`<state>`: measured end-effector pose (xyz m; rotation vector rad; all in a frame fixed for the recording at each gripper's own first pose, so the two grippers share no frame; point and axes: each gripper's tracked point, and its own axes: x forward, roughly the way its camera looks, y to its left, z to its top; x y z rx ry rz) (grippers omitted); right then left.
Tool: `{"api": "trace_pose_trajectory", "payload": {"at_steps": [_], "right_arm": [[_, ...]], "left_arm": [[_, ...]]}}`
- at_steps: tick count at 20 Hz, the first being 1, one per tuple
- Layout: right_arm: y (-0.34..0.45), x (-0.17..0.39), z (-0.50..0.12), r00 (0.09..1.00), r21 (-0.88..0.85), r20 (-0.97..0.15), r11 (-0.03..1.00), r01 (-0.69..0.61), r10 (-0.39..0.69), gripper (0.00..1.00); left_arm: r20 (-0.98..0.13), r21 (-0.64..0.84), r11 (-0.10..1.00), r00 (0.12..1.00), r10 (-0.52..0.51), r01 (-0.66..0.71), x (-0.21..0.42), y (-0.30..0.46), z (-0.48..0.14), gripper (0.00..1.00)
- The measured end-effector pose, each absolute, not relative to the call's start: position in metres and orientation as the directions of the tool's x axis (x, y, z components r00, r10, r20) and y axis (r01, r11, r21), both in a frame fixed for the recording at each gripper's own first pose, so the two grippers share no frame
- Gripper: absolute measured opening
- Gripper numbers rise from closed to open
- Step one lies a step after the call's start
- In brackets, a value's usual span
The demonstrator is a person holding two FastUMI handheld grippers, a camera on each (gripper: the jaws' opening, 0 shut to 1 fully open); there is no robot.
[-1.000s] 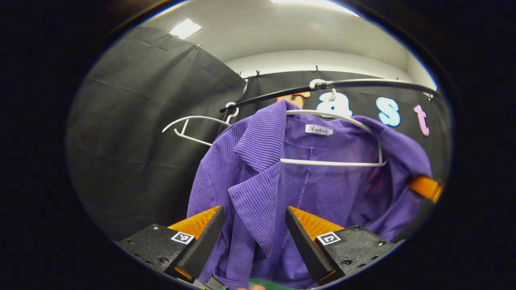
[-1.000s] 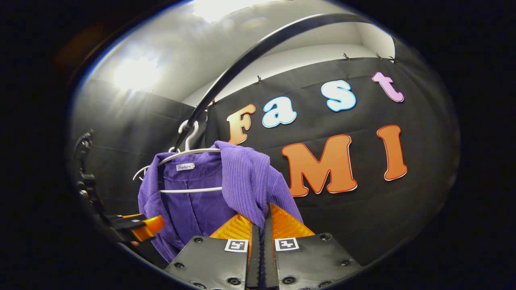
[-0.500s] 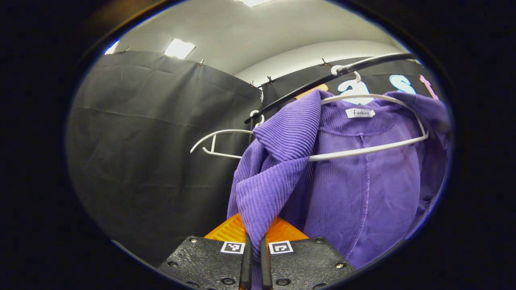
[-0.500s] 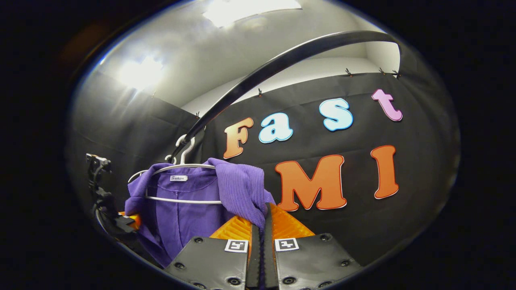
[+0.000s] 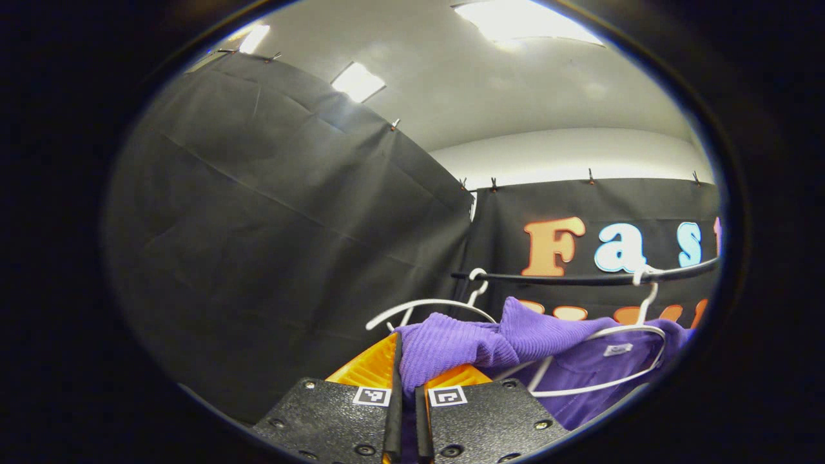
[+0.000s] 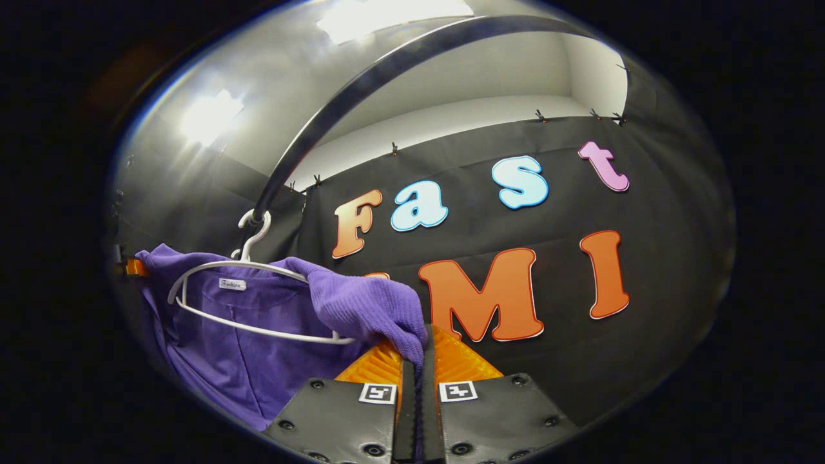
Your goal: Grasp the clothes on the hanger with both hands and then place them into the laundry hamper below.
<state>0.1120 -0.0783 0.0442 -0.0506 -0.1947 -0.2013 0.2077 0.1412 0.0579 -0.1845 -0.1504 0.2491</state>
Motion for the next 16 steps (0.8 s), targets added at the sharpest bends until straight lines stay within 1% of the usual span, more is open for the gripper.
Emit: {"api": "trace_pose_trajectory", "payload": {"at_steps": [1,2,3,4,6,7,8,10,11,14,16], "right_arm": [[-0.079,0.112,0.043,0.964,-0.027,0.189,0.980,0.197,-0.188,0.11],[-0.078,0.112,0.044,0.965,-0.026,0.188,0.982,0.188,-0.180,0.11],[-0.077,0.111,0.047,0.966,-0.028,0.190,0.983,0.184,-0.176,0.11],[-0.078,0.111,0.048,0.965,-0.030,0.188,0.982,0.189,-0.180,0.11],[-0.081,0.108,0.049,0.964,-0.019,0.182,0.980,0.199,-0.193,0.11],[-0.082,0.106,0.052,0.963,-0.017,0.184,0.979,0.202,-0.196,0.11],[-0.084,0.105,0.054,0.961,-0.022,0.189,0.978,0.208,-0.200,0.11],[-0.089,0.103,0.058,0.956,-0.046,0.192,0.971,0.236,-0.223,0.11],[-0.089,0.102,0.060,0.954,-0.054,0.193,0.968,0.244,-0.229,0.11],[-0.100,0.099,0.065,0.940,-0.058,0.203,0.955,0.292,-0.275,0.11],[-0.108,0.100,0.067,0.928,-0.039,0.217,0.947,0.319,-0.304,0.11]], "left_arm": [[0.112,-0.185,0.954,0.959,0.259,-0.236,0.222,0.146,0.056,0.05],[0.092,-0.172,0.958,0.965,0.247,-0.229,0.240,0.147,0.052,0.12],[0.074,-0.166,0.963,0.972,0.225,-0.210,0.255,0.145,0.048,0.05],[0.053,-0.161,0.969,0.979,0.199,-0.188,0.268,0.145,0.040,0.08],[-0.016,-0.141,0.978,0.988,0.155,-0.156,0.294,0.142,0.009,0.05],[-0.046,-0.146,0.979,0.990,0.133,-0.139,0.303,0.137,-0.006,0.05],[-0.069,-0.169,0.979,0.992,0.106,-0.117,0.312,0.128,-0.020,0.08],[-0.125,-0.228,0.969,0.990,0.066,-0.093,0.322,0.113,-0.042,0.08],[-0.133,-0.244,0.964,0.989,0.071,-0.102,0.325,0.110,-0.044,0.08],[-0.057,-0.197,0.973,0.992,0.111,-0.120,0.341,0.113,-0.012,0.08],[-0.041,-0.188,0.978,0.996,0.083,-0.089,0.348,0.106,0.003,0.08]]}}
